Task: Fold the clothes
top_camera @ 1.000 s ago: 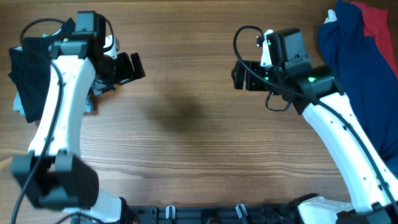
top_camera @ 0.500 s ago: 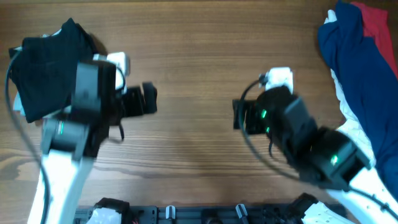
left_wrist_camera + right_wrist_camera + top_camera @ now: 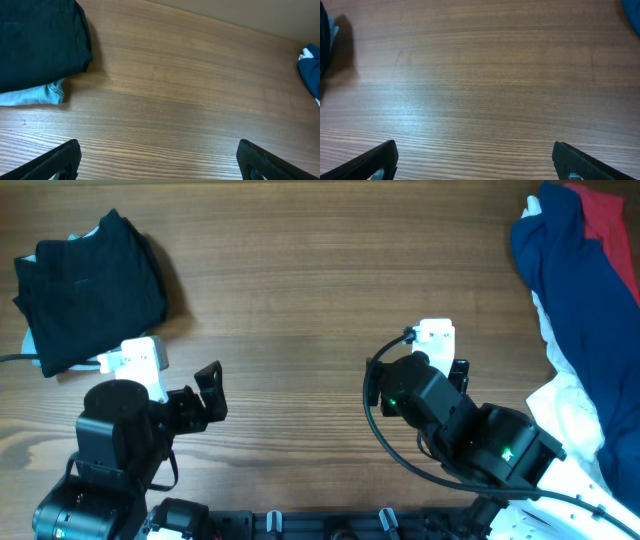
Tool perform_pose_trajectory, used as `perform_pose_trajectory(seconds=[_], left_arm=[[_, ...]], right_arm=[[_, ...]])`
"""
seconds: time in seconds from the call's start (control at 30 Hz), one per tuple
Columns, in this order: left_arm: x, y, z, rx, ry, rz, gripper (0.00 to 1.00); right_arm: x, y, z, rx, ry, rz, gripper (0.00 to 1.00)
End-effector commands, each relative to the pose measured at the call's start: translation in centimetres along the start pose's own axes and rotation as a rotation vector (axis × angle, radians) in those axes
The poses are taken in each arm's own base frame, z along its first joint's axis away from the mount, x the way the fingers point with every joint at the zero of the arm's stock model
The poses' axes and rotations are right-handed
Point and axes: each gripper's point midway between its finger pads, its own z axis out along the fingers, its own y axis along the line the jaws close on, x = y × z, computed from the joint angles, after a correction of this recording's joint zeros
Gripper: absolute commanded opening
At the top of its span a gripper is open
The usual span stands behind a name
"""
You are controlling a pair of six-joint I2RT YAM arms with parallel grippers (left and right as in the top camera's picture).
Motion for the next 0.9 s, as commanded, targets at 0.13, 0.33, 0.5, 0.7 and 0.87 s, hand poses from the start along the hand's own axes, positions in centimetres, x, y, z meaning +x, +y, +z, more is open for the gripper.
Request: perform_pose_trajectory(seconds=[0.13,0.33,0.5,0.7,0.87], left_arm=[[0.18,0.34,0.31,-0.02,0.003,-0.013,1.0],[0.18,0.34,0.31,-0.02,0.003,-0.013,1.0],[0.18,0.34,0.31,-0.02,0.003,-0.013,1.0],[0.62,0.5,0.3,-0.027,0.021,-0.011,1.0],[0.81,0.58,0.3,-0.03,0.028,-0.01,1.0]], right_arm=[[-0.22,-0.33,0.1,0.024,-0.021,0.017,1.0],[-0.23,-0.33,0.09,0.025,-0.021,0.017,1.0],[-0.25,-0.31,0.09,0.023,-0.022,0.018,1.0],[-0.62,0.01,0.08,0.011,-0.036,0.031,1.0],[-0.48,0.02,0.09,0.009,-0.03,0.049,1.0]])
